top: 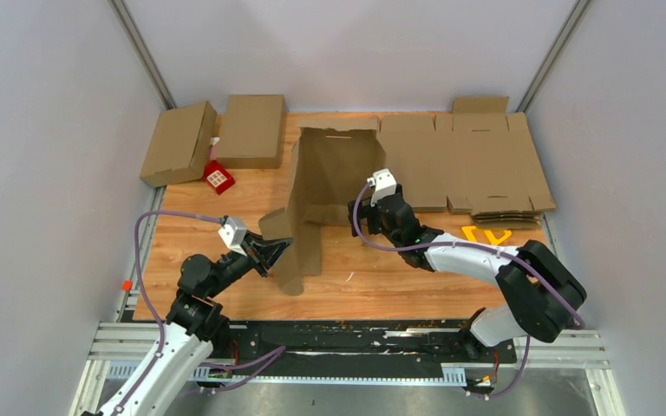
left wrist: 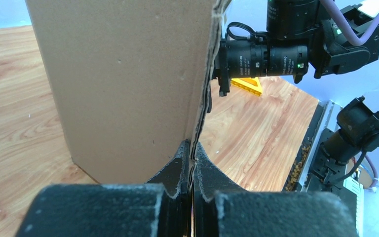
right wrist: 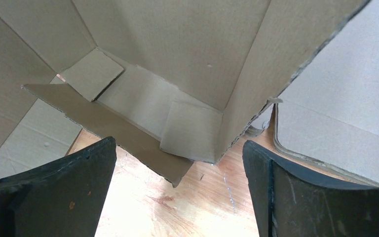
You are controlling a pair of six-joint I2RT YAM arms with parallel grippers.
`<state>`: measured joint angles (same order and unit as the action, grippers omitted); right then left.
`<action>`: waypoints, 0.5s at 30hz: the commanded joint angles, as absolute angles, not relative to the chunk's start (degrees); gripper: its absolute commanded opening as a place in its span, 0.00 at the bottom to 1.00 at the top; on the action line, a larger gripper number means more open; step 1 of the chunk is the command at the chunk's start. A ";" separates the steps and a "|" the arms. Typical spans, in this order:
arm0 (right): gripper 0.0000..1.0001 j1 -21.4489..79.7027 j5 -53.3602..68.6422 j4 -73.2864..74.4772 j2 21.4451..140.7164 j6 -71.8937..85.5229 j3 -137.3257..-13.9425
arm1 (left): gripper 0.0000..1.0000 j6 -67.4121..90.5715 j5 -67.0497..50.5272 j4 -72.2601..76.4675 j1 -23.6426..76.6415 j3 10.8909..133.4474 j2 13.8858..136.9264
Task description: Fold the paper box
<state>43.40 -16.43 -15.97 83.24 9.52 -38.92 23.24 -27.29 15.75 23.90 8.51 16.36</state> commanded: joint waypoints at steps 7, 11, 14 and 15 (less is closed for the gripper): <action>1.00 36.57 -2.44 -18.90 83.54 8.83 -39.57 | 0.04 23.33 -28.31 17.52 23.91 9.12 18.44; 1.00 34.31 5.93 -19.34 86.51 8.91 -41.15 | 0.04 23.37 -28.41 17.84 23.91 9.09 18.80; 1.00 33.75 9.90 -19.44 89.33 8.76 -42.55 | 0.04 23.63 -28.37 18.09 23.91 8.96 19.14; 1.00 33.61 10.71 -19.35 90.08 8.70 -42.98 | 0.04 23.64 -28.27 18.18 23.91 8.89 19.28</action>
<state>34.28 2.52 -17.02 87.15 9.30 -39.70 23.24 -27.99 17.56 23.90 8.51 18.31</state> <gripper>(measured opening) 0.998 0.041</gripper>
